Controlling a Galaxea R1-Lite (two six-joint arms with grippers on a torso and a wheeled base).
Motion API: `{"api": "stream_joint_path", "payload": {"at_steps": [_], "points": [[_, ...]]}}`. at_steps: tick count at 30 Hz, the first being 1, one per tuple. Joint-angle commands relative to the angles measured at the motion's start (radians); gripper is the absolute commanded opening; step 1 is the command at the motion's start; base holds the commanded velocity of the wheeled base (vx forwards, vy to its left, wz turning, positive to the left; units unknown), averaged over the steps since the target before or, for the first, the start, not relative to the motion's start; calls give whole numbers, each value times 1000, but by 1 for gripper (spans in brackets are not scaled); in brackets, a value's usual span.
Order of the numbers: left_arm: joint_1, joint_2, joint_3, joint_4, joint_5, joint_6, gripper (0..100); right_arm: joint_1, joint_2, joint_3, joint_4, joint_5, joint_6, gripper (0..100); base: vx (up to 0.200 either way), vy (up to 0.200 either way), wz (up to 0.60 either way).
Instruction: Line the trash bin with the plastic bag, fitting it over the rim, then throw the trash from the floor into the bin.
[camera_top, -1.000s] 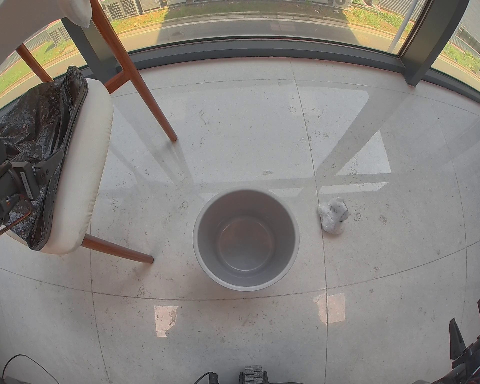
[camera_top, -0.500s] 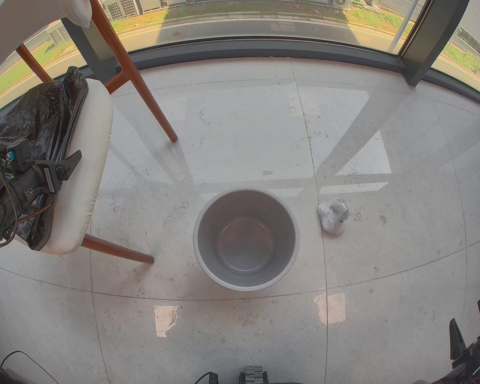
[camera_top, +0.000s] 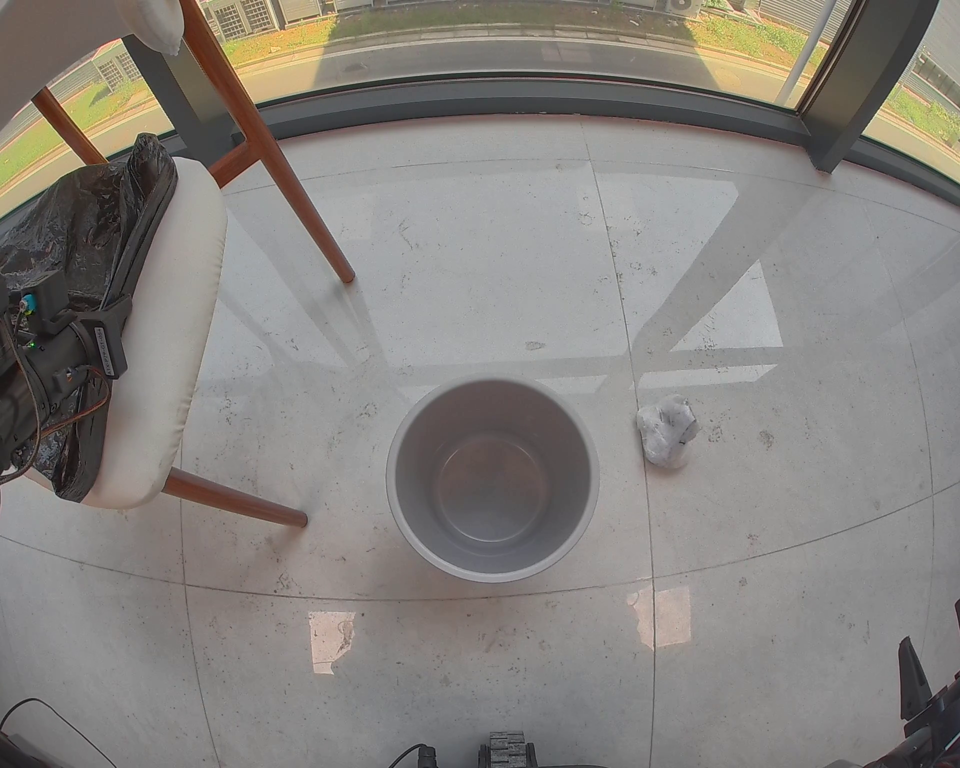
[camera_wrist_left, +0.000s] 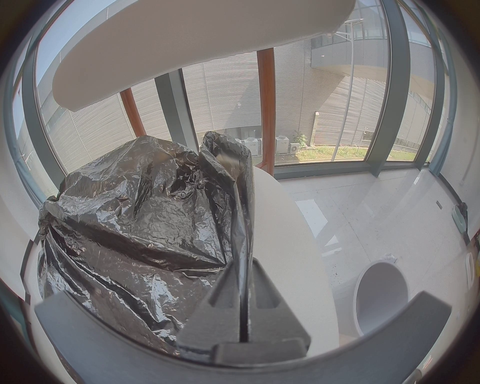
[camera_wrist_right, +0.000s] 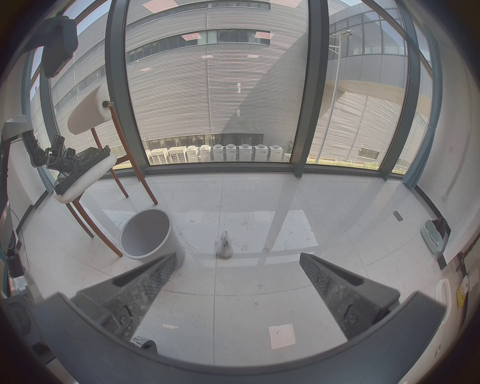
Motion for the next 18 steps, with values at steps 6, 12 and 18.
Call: {"api": "stream_joint_path", "payload": {"at_steps": [6, 12, 18], "points": [[-8, -81, -4, 90, -66, -11, 0, 1, -13, 18, 0, 0, 1, 100, 0, 0, 0], [-11, -180, -53, 276, -183, -154, 0, 1, -13, 18, 0, 0, 1, 100, 0, 0, 0], [-8, -189, -131, 352, -267, -371, 0, 1, -13, 18, 0, 1, 2, 100, 0, 0, 0]]}}
